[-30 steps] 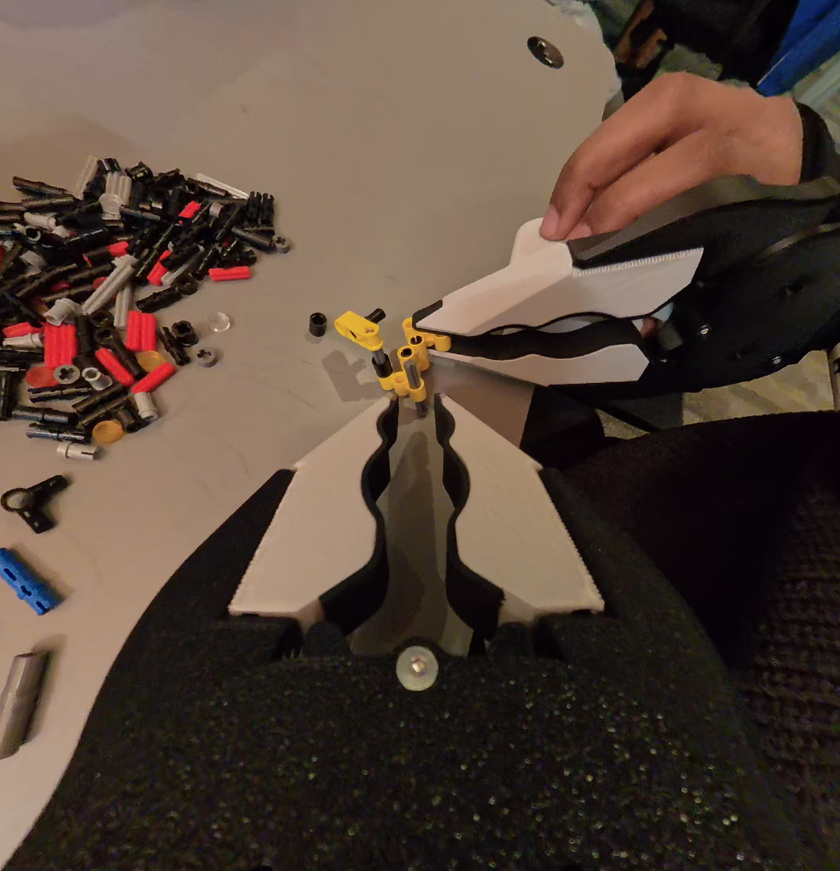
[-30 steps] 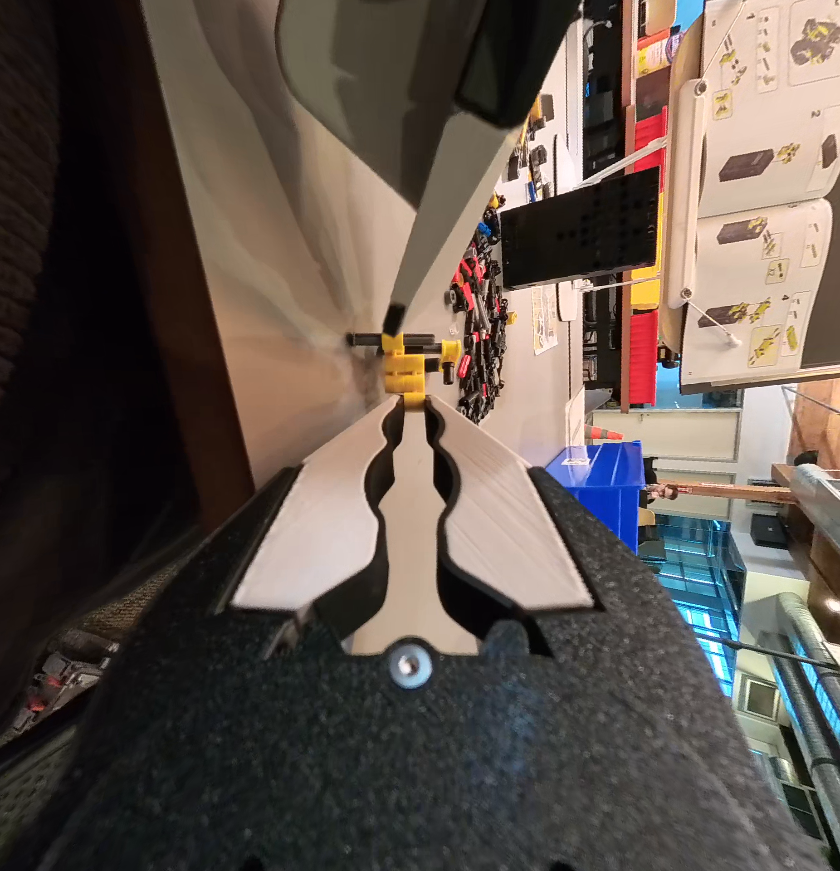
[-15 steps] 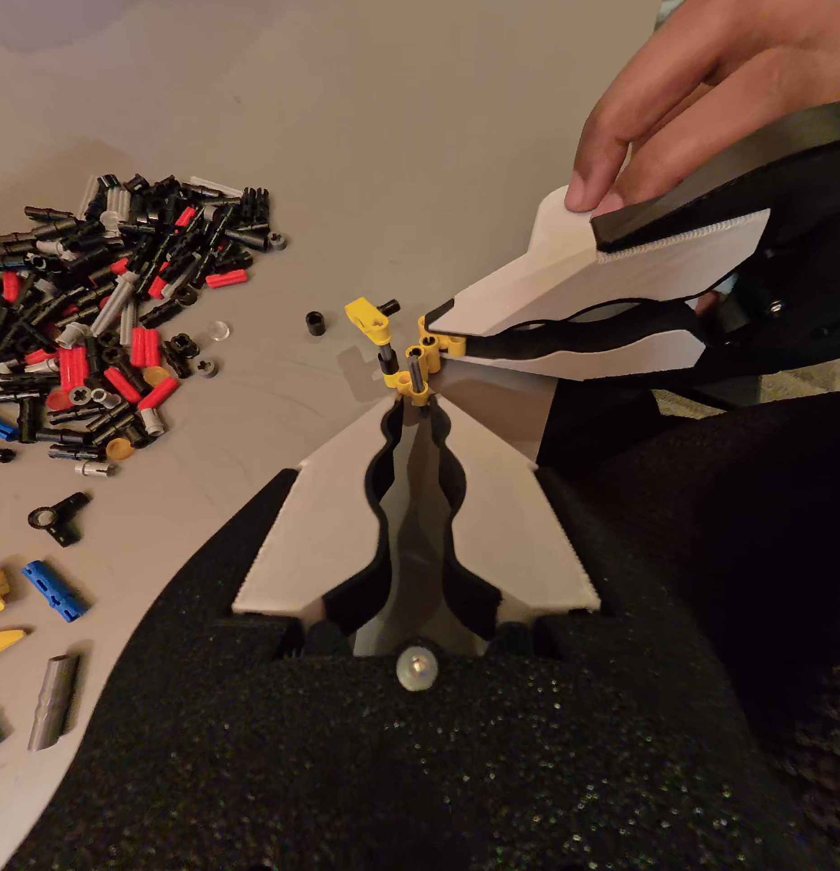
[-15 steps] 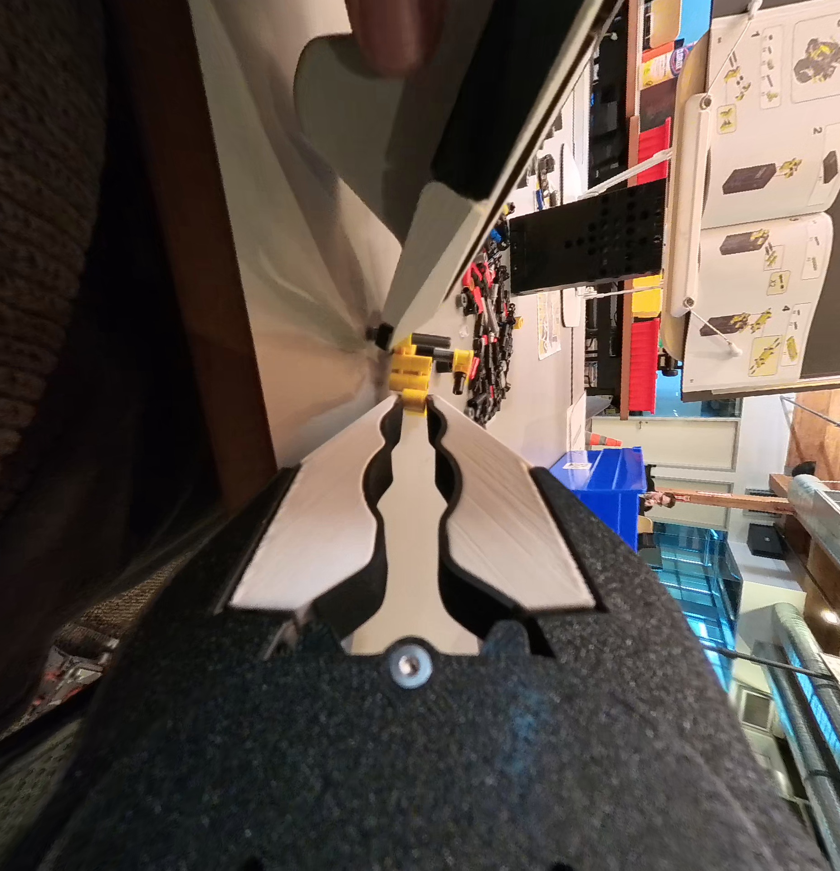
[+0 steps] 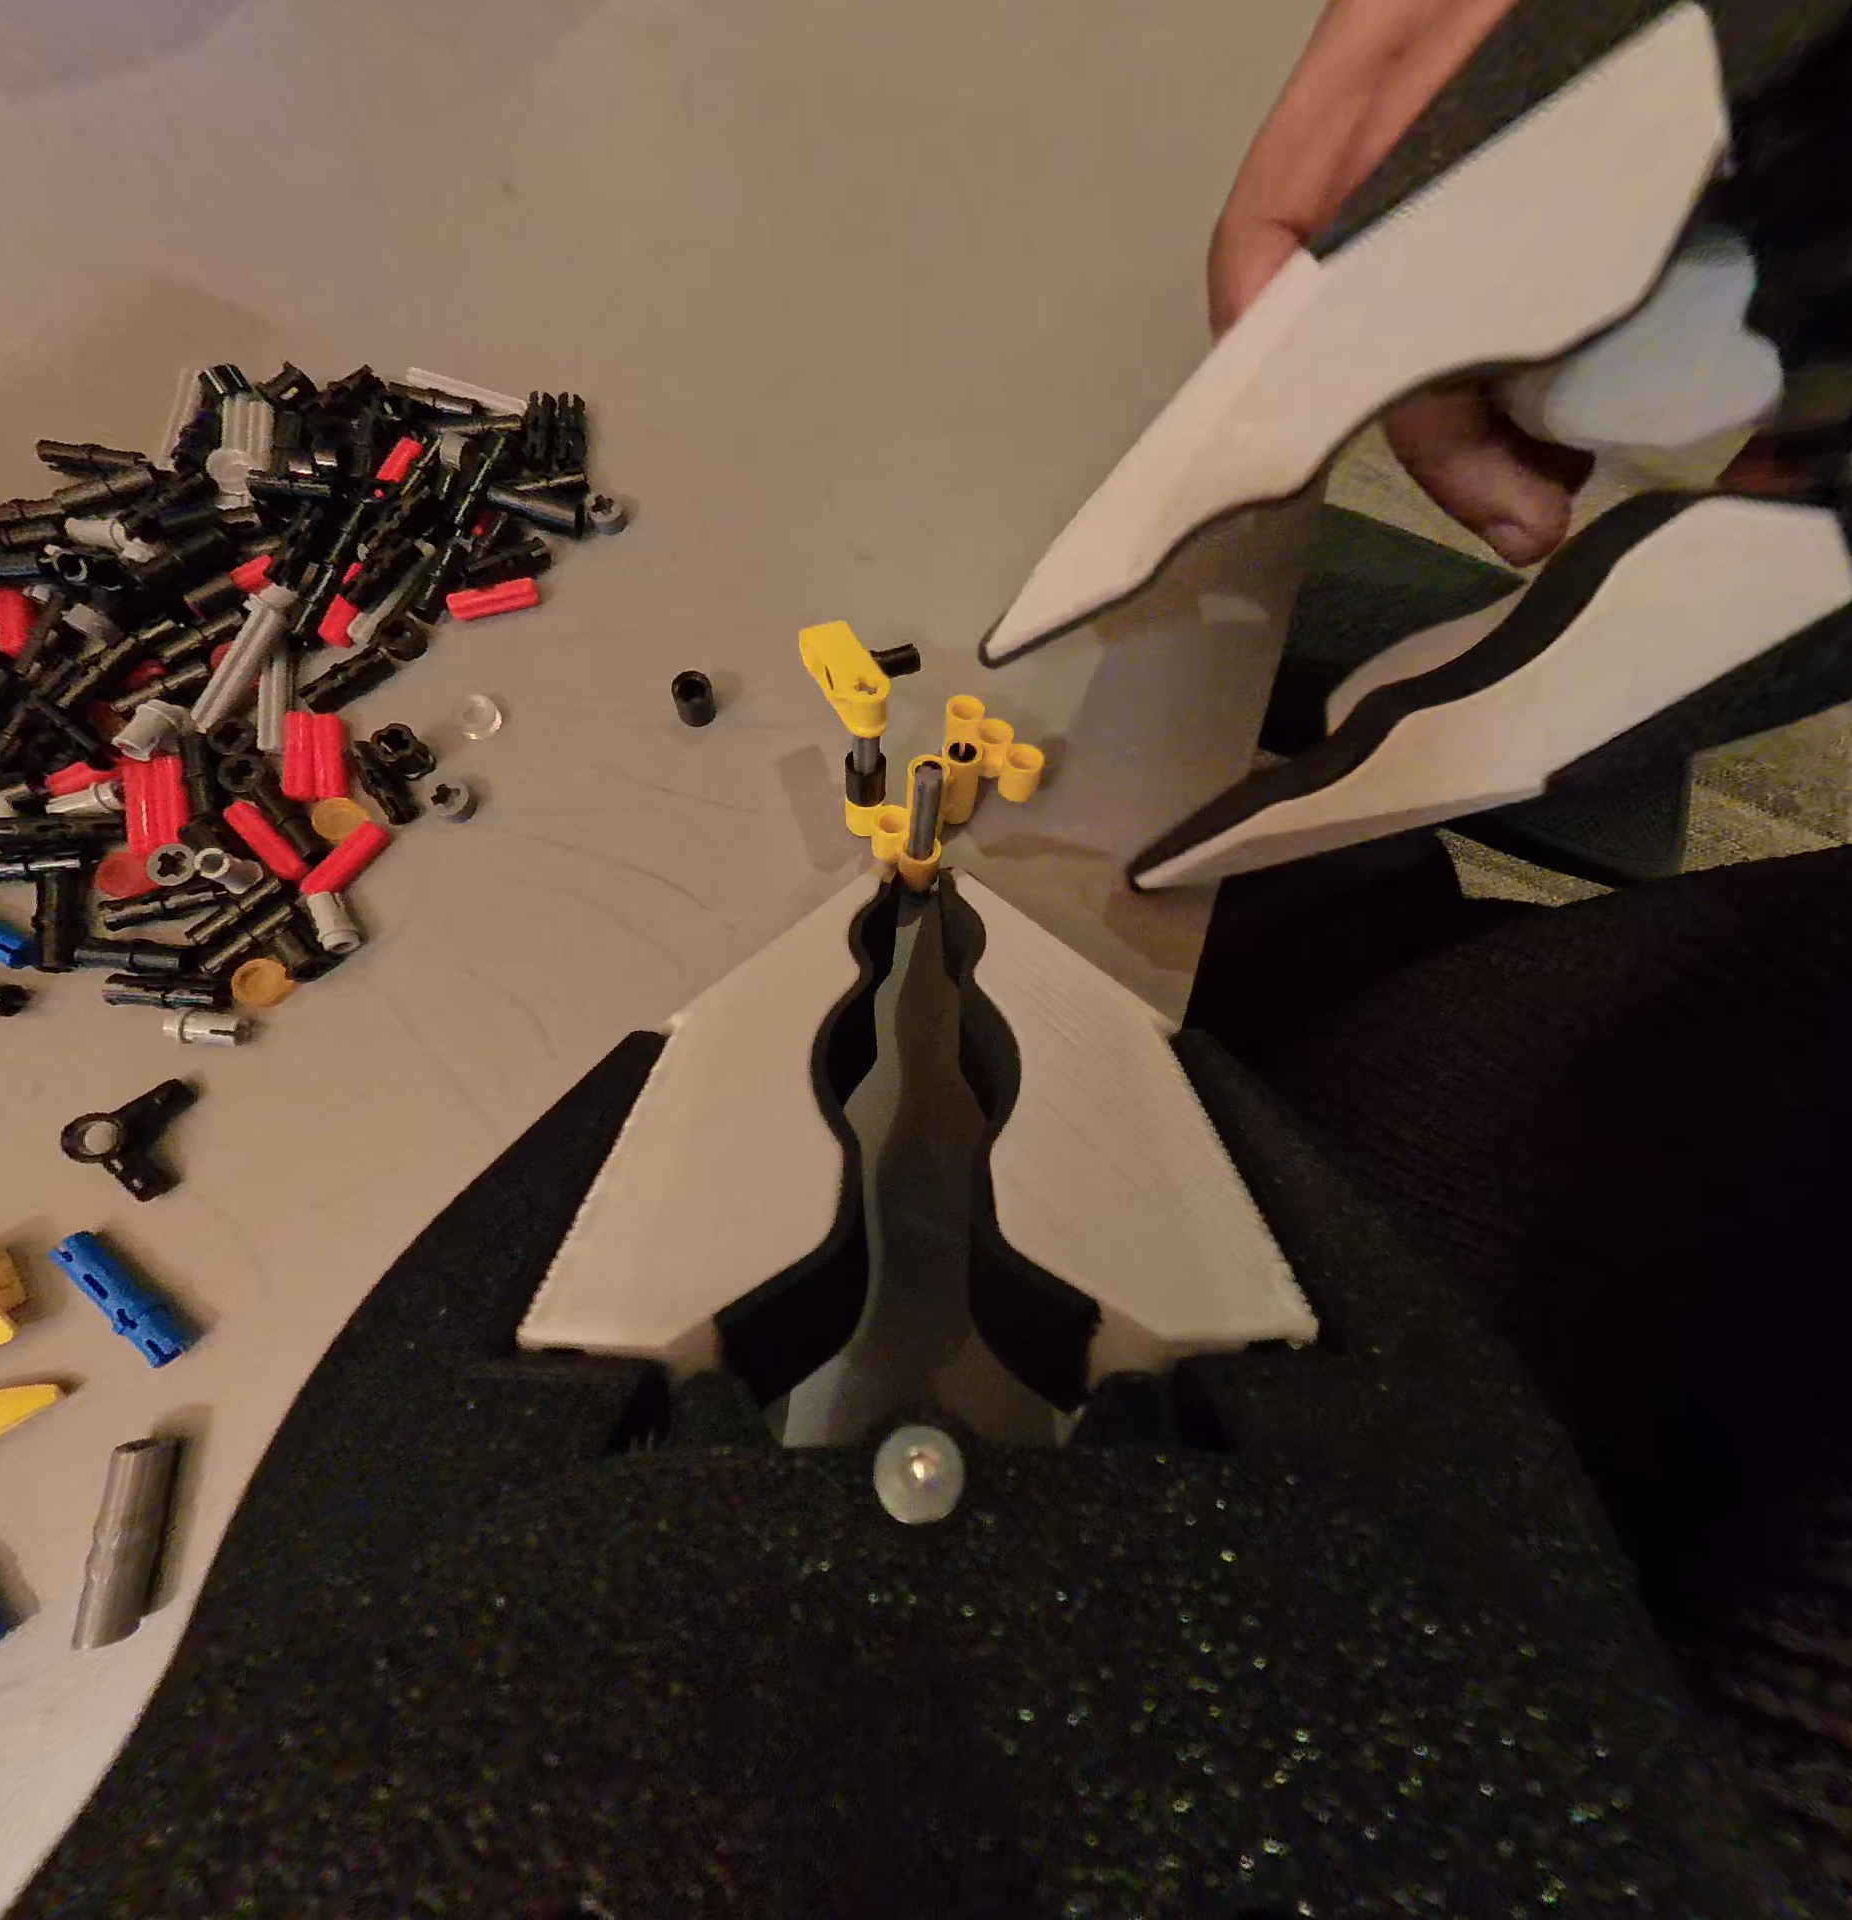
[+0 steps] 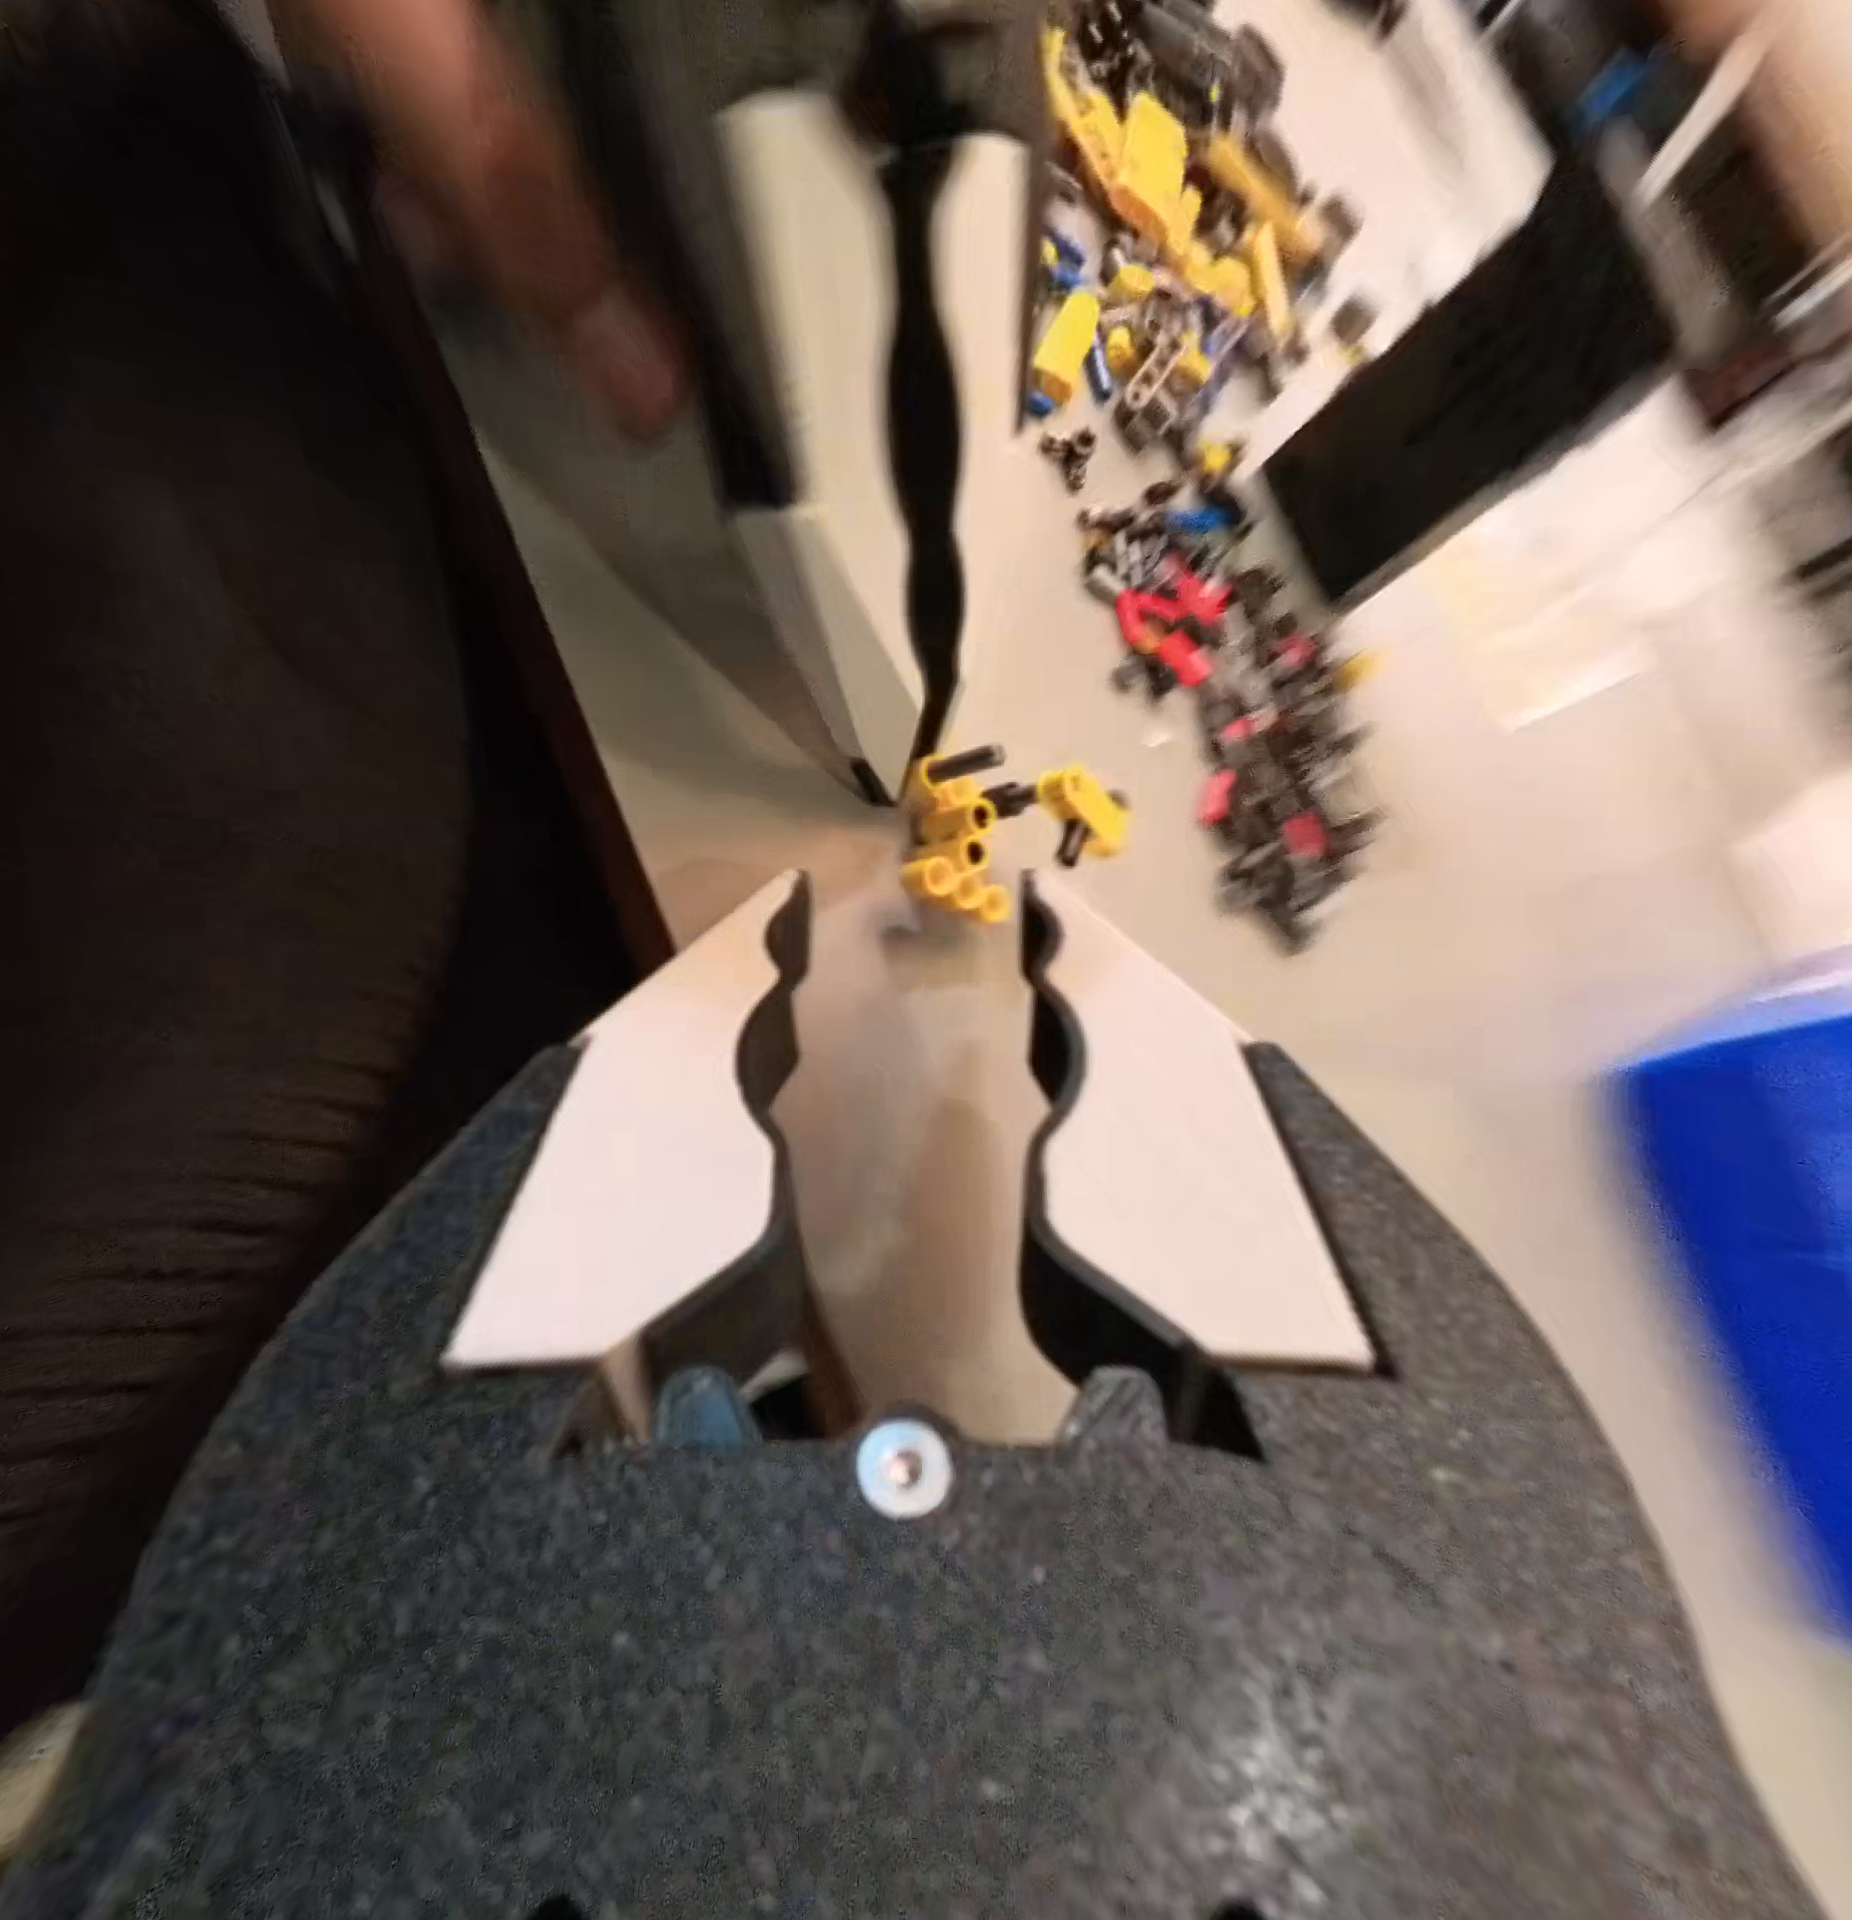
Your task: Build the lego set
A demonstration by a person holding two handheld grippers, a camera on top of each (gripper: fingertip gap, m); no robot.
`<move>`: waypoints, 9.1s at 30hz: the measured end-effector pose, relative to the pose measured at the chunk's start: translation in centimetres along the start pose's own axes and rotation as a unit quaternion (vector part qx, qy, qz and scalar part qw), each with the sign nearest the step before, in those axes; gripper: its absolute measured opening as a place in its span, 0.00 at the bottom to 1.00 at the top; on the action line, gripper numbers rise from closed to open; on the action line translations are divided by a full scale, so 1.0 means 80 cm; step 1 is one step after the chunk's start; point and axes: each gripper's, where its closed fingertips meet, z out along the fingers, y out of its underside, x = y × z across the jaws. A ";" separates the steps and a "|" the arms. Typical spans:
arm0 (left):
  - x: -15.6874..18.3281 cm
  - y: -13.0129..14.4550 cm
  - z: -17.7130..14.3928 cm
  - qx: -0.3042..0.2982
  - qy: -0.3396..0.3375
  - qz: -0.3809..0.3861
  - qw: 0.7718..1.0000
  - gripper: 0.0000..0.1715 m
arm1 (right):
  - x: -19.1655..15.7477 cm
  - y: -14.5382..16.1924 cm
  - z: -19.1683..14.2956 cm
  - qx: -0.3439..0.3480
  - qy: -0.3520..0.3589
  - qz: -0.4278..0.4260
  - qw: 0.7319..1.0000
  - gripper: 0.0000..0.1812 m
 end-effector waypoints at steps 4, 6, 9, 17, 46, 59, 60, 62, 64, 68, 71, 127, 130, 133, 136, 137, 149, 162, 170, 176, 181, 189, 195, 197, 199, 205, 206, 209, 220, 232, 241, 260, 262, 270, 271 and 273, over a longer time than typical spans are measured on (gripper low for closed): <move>0.000 0.000 0.000 0.000 -0.001 0.002 1.000 0.04 | -0.004 0.011 0.005 -0.010 -0.070 0.149 0.986 0.30; 0.000 0.000 0.000 -0.001 -0.001 0.003 1.000 0.04 | -0.004 0.016 0.010 -0.013 -0.072 0.172 0.982 0.30; 0.000 0.000 0.000 0.000 0.001 0.000 1.000 0.04 | -0.003 0.014 0.014 -0.010 -0.072 0.182 0.981 0.30; -0.001 0.000 0.000 0.000 0.006 -0.006 1.000 0.04 | 0.013 0.016 0.002 -0.020 -0.043 0.153 0.987 0.30; 0.006 0.008 -0.012 -0.012 0.021 -0.027 0.999 0.05 | 0.013 -0.006 0.017 0.028 -0.070 0.164 0.984 0.21; 0.001 0.005 -0.005 -0.009 0.017 -0.032 0.999 0.03 | 0.000 -0.011 0.015 0.022 -0.083 0.144 0.986 0.21; 0.001 0.005 -0.005 -0.007 0.017 -0.034 0.999 0.03 | -0.002 -0.012 0.015 0.020 -0.082 0.138 0.987 0.21; 0.001 0.005 -0.005 -0.004 0.019 -0.037 0.999 0.03 | -0.004 -0.012 0.015 0.014 -0.078 0.122 0.989 0.21; 0.001 0.004 -0.005 0.001 0.028 -0.043 0.999 0.03 | -0.006 -0.013 0.017 0.009 -0.068 0.100 0.993 0.21; 0.001 0.005 -0.006 0.001 0.048 -0.064 0.997 0.03 | -0.007 -0.012 0.019 -0.003 -0.045 0.054 0.997 0.21; 0.000 0.007 -0.009 -0.007 0.039 -0.069 0.997 0.04 | -0.006 -0.011 0.021 -0.012 -0.024 0.022 0.999 0.19; -0.010 0.026 -0.035 0.024 -0.006 -0.063 0.998 0.04 | -0.030 -0.041 0.039 -0.142 0.017 -0.273 0.951 0.12; -0.010 0.025 -0.036 0.027 -0.008 -0.060 0.998 0.04 | -0.030 -0.038 0.042 -0.134 0.010 -0.250 0.959 0.12; -0.010 0.024 -0.038 0.030 -0.011 -0.059 0.998 0.04 | -0.028 -0.042 0.036 -0.121 0.010 -0.229 0.966 0.12; -0.011 0.022 -0.038 0.033 -0.009 -0.059 0.998 0.04 | -0.024 -0.051 0.026 -0.101 0.012 -0.195 0.976 0.12; -0.011 0.022 -0.038 0.033 -0.009 -0.058 0.998 0.04 | -0.021 -0.051 0.022 -0.098 0.011 -0.178 0.979 0.12; -0.009 0.037 -0.044 0.003 -0.007 -0.065 0.998 0.03 | -0.018 -0.026 0.024 -0.098 -0.043 -0.017 0.994 0.16; -0.007 0.029 -0.032 -0.002 -0.002 -0.054 0.999 0.00 | -0.027 -0.030 0.028 -0.091 -0.081 0.025 0.992 0.18; -0.012 0.025 -0.028 0.004 0.000 -0.055 0.998 0.00 | -0.025 -0.032 0.034 -0.105 -0.069 -0.007 0.992 0.18; -0.014 0.031 -0.038 0.004 -0.002 -0.065 0.998 0.01 | -0.028 -0.035 0.040 -0.115 -0.071 -0.029 0.990 0.19; -0.015 0.032 -0.047 0.026 -0.001 -0.074 0.997 0.01 | -0.027 -0.036 0.042 -0.123 -0.067 -0.043 0.989 0.19; -0.021 0.020 -0.039 0.035 -0.018 -0.068 0.997 0.07 | -0.027 -0.038 0.045 -0.124 -0.062 -0.036 0.990 0.19; -0.026 0.020 -0.035 0.024 -0.024 -0.061 0.998 0.07 | -0.026 -0.042 0.049 -0.112 -0.065 -0.020 0.991 0.19; -0.031 0.021 -0.035 0.020 -0.032 -0.056 0.998 0.07 | -0.025 -0.043 0.051 -0.108 -0.063 -0.016 0.992 0.19; -0.037 0.021 -0.036 0.019 -0.038 -0.055 0.998 0.07 | -0.023 -0.046 0.055 -0.104 -0.058 -0.011 0.993 0.19; -0.055 0.025 -0.040 0.014 -0.048 -0.067 0.997 0.06 | -0.014 -0.055 0.072 -0.088 -0.045 0.008 0.995 0.19; -0.056 0.026 -0.040 0.014 -0.050 -0.069 0.996 0.05 | -0.013 -0.056 0.074 -0.086 -0.045 0.010 0.995 0.19; -0.058 0.026 -0.041 0.014 -0.052 -0.071 0.996 0.04 | -0.013 -0.061 0.074 -0.078 -0.047 0.014 0.996 0.19; -0.058 0.027 -0.042 0.014 -0.037 -0.069 0.997 0.04 | 0.025 -0.082 0.038 0.017 -0.023 0.082 0.996 0.19; -0.058 0.027 -0.042 0.003 -0.010 -0.022 1.000 0.04 | 0.033 -0.048 0.065 0.024 -0.017 0.134 0.991 0.19; -0.058 0.027 -0.042 0.001 0.012 -0.020 1.000 0.04 | 0.033 -0.050 0.067 0.027 0.001 0.140 0.990 0.19; -0.058 0.027 -0.042 0.001 0.013 -0.022 1.000 0.04 | 0.031 -0.042 0.067 0.013 -0.007 0.134 0.991 0.15; -0.058 0.027 -0.042 0.001 0.013 -0.022 1.000 0.04 | 0.031 -0.042 0.066 0.013 -0.006 0.132 0.991 0.15; -0.058 0.027 -0.042 0.002 0.012 -0.020 1.000 0.04 | 0.039 -0.045 0.052 0.018 -0.005 0.143 0.989 0.15; -0.058 0.027 -0.042 0.002 0.011 -0.020 1.000 0.04 | 0.042 -0.050 0.048 0.030 -0.008 0.155 0.988 0.15; -0.058 0.027 -0.042 0.002 0.010 -0.019 1.000 0.04 | 0.046 -0.064 0.043 0.060 -0.015 0.179 0.982 0.15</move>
